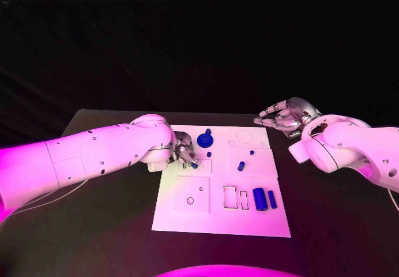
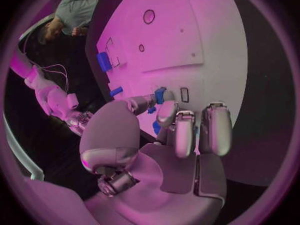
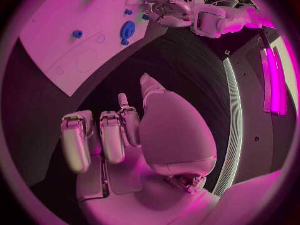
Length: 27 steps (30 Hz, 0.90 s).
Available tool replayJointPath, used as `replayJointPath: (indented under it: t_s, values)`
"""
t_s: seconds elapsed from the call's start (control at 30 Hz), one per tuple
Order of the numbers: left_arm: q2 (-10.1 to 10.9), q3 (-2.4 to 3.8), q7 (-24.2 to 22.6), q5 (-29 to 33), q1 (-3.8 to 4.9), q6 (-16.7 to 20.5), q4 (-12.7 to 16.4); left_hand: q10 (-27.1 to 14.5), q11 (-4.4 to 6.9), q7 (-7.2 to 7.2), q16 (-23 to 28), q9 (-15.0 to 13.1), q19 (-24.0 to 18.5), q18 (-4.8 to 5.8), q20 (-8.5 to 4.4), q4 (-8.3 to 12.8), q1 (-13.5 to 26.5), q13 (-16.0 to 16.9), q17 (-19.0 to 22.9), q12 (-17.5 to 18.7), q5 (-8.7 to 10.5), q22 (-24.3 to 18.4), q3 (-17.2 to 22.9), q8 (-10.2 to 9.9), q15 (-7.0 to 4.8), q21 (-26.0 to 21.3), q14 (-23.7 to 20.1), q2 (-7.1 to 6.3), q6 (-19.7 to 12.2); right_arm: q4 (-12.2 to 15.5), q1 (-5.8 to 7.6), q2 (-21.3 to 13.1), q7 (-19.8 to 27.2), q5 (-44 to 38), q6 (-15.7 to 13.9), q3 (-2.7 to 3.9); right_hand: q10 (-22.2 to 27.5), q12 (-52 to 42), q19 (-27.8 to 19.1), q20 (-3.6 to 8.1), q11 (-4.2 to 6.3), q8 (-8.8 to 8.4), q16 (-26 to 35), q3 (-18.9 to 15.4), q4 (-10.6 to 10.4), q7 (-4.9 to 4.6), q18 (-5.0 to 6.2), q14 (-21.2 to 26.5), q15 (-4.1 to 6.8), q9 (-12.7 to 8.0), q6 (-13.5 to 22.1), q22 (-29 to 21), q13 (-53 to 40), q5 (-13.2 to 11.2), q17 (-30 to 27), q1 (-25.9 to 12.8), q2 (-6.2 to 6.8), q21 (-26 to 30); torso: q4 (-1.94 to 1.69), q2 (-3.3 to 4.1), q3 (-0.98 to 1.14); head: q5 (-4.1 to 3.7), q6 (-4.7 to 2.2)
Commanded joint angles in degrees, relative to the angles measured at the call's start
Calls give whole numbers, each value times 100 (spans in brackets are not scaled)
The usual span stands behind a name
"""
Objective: Assemble the parts on the task board
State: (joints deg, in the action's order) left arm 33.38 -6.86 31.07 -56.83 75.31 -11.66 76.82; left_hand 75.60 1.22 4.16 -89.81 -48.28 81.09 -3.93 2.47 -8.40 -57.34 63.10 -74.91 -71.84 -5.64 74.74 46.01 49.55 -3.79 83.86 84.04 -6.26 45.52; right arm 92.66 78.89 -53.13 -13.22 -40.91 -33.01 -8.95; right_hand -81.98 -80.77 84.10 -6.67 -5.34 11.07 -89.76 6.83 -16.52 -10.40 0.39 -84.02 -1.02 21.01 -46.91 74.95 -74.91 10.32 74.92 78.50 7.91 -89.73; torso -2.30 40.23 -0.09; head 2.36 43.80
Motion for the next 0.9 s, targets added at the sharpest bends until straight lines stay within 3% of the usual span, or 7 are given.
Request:
replayJointPath:
  t_s: [0.03, 0.37, 0.67, 0.9]
  values:
    - [-39, -15, -25, 24, -26, -31, 17, 40, 5, -159, -19, -13, 28, 75, -23, 543, 79, 10, -1509, -28, 33, 6, 457, -57, -51, 32, 596, -5, 192, 13, -3, -3, 53, -66, 24, 1, 2, -7, 558, -22, -1, 20, -7, 26, 21, 15, -22, -586, 0, -9, 26, 1458, -607, -21, 1458, -38, 5, 32, -1, -1, 0, -2, -5]
    - [-47, -16, -28, 44, -27, -31, -1, 48, 23, -179, -19, -54, 43, 79, -44, 276, 253, 45, -1509, -32, 52, 20, -77, -138, -68, 27, 596, -71, 271, 18, -3, -11, 69, -66, 12, 1, 2, -7, 557, -21, -1, 21, -8, 27, 20, 15, -21, -586, 0, -9, 26, 1457, -607, -21, 1459, -39, 4, 32, -3, -2, 2, -9, 3]
    - [-44, -17, -29, 53, -27, -50, -11, 41, 26, -183, -19, -75, 47, 79, -50, 161, 278, 52, -1509, -25, 52, 24, -401, -191, -72, 21, 596, -158, 306, 19, -3, -18, 79, -66, 12, 1, 11, 4, 547, -21, -1, 23, -3, 26, 18, 15, -16, -583, 0, -10, 28, 1442, -597, -22, 1447, -44, 5, 51, 0, -1, -1, -11, 7]
    - [-23, -17, -34, 54, -28, -30, -11, 41, 23, -180, -19, -115, 53, 80, -50, -162, 295, 75, -1509, -21, 51, 30, -1091, -276, -71, 13, 596, -276, 375, 14, -3, -18, 83, -65, 16, 1, 13, 5, 551, -21, -1, 25, -3, 24, 15, 15, -18, -584, 0, -11, 30, 1448, -595, -23, 1447, -50, 7, 44, -2, -2, -2, -11, 3]
